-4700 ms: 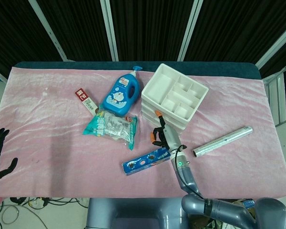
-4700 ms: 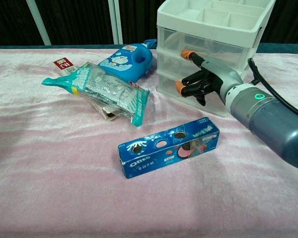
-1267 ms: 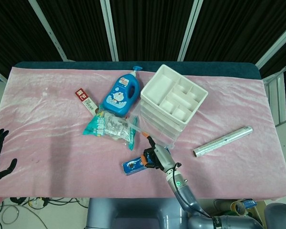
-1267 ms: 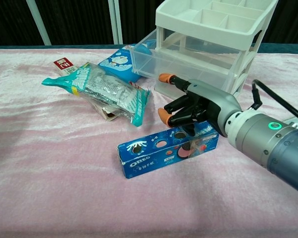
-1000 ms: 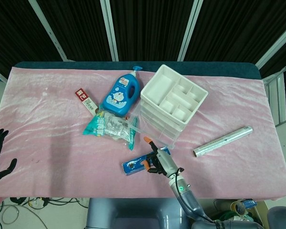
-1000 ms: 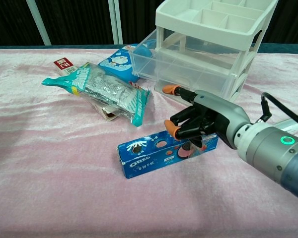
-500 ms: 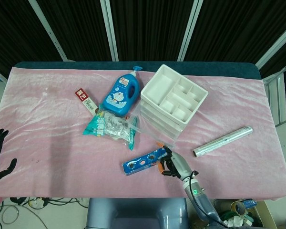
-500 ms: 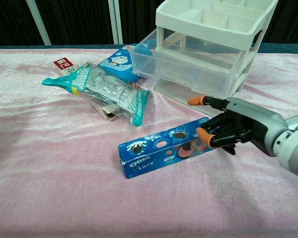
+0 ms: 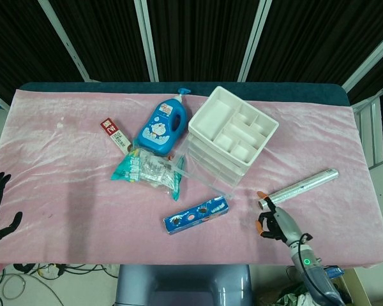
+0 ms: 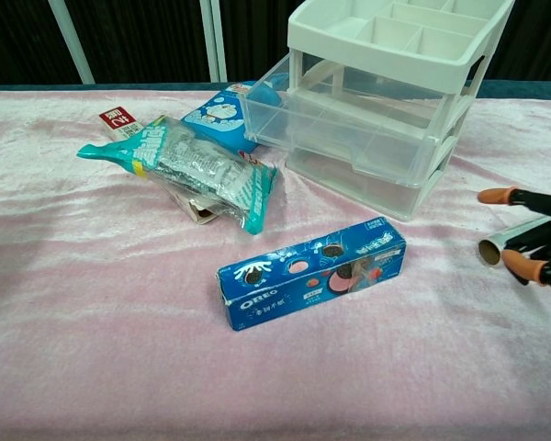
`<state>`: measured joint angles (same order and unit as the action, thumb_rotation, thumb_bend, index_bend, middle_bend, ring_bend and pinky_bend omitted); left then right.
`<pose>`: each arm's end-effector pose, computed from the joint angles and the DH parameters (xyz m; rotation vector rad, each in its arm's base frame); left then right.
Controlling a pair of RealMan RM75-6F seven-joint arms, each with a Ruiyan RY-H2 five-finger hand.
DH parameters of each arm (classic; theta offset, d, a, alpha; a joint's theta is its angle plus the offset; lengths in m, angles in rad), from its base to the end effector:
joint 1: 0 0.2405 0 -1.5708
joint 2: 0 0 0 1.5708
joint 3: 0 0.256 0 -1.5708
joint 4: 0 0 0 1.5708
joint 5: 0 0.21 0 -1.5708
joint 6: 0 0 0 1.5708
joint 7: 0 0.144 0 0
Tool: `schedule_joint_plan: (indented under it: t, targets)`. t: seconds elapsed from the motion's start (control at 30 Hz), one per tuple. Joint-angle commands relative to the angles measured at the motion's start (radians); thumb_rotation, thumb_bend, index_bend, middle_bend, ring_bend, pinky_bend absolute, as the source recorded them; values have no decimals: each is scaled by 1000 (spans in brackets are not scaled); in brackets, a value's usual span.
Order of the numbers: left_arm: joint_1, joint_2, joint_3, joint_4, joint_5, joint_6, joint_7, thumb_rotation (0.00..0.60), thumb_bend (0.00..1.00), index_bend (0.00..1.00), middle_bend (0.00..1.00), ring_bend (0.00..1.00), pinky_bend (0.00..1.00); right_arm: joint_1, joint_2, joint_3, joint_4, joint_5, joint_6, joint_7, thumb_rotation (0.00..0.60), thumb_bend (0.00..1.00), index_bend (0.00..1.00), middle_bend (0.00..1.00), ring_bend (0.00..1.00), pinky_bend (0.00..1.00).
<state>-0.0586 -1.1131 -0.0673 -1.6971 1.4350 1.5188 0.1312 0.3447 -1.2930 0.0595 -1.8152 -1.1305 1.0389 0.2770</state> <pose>-0.3046 0.1750 0.1633 -1.3119 -0.8749 -0.8435 -0.2449 -0.2251 0.0365 1.2697 -1.8222 1.0543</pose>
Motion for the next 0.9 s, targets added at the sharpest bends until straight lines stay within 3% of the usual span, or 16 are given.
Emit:
schedule_joint_plan:
  t: [0.03, 0.1, 0.17, 0.33, 0.47, 0.9]
  targets:
    - [0, -1, 0, 0, 1, 1, 1, 600, 335, 83, 51, 36, 109, -42, 131, -31, 68, -84, 81, -104, 600, 240, 13, 343, 629, 540]
    - [0, 0, 0, 1, 0, 0, 4, 600, 335, 83, 51, 36, 108, -71, 137, -35, 111, -95, 179, -240, 600, 200, 9, 200, 497, 407]
    - [0, 0, 0, 0, 0, 0, 6, 600, 335, 83, 51, 36, 108, -96, 125, -35, 131, -114, 256, -315, 600, 185, 7, 131, 420, 326]
    - [0, 0, 2, -1, 3, 0, 10, 600, 336, 83, 53, 36, 106, -150, 93, -49, 219, -228, 402, -350, 600, 171, 7, 64, 329, 279]
    - [3, 0, 5, -4, 1, 0, 18, 600, 336, 83, 53, 37, 104, -187, 38, -76, 368, -363, 518, -378, 600, 146, 5, 58, 316, 268]
    - [-4, 3, 11, 10, 15, -10, 31, 600, 336, 83, 54, 36, 99, -187, 11, -72, 420, -425, 503, -424, 600, 131, 0, 58, 309, 259]
